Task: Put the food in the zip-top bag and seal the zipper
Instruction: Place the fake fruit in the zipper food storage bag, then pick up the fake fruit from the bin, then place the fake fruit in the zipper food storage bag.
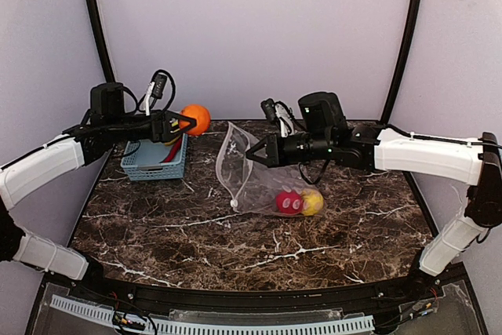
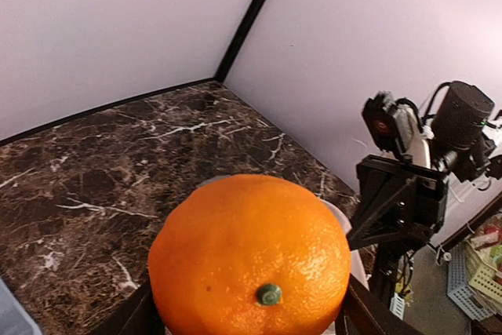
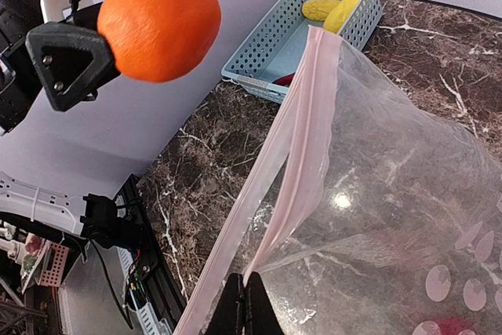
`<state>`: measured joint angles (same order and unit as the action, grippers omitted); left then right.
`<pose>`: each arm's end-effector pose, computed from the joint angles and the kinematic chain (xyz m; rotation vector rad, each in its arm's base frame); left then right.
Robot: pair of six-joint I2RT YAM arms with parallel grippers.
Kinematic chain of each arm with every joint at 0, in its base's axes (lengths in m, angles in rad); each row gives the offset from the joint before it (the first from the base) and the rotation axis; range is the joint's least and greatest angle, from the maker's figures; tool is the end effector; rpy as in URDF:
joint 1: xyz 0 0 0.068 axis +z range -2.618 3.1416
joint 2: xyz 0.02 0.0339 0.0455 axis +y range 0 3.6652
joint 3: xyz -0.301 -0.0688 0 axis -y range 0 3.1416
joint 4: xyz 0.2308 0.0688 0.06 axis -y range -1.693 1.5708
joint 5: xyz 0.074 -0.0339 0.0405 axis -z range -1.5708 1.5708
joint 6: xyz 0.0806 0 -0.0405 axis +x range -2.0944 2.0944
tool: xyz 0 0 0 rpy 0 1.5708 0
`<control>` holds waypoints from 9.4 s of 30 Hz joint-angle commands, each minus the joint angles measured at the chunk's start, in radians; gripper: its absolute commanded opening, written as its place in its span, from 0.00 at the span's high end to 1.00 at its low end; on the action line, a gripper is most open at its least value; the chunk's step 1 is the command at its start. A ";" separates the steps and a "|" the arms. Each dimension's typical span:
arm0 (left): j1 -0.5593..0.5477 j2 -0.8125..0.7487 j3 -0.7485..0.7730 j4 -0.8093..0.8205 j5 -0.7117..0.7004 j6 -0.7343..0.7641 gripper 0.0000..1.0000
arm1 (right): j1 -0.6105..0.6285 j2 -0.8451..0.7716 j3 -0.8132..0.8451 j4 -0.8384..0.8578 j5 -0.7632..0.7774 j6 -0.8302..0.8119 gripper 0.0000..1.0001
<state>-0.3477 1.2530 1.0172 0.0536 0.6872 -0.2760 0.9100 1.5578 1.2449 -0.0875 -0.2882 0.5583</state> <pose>0.2631 -0.1498 0.3792 0.5852 1.7347 -1.0457 0.2234 0.3247 0.3416 -0.5830 2.0926 1.1928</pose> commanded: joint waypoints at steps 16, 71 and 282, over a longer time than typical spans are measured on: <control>-0.245 0.150 0.021 0.001 0.144 0.030 0.34 | 0.009 -0.047 0.033 -0.016 0.012 -0.003 1.00; -0.464 0.083 0.143 -0.325 -0.293 0.308 0.14 | 0.020 -0.053 0.031 -0.009 0.024 -0.016 1.00; -0.335 0.131 0.243 -0.530 -0.366 -0.083 0.21 | 0.082 -0.021 0.056 -0.081 0.203 -0.063 1.00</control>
<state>-0.6792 1.4700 1.3487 -0.4808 0.3885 -0.3252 0.9833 1.5455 1.2823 -0.1841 -0.1055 0.4908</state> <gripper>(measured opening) 0.790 0.005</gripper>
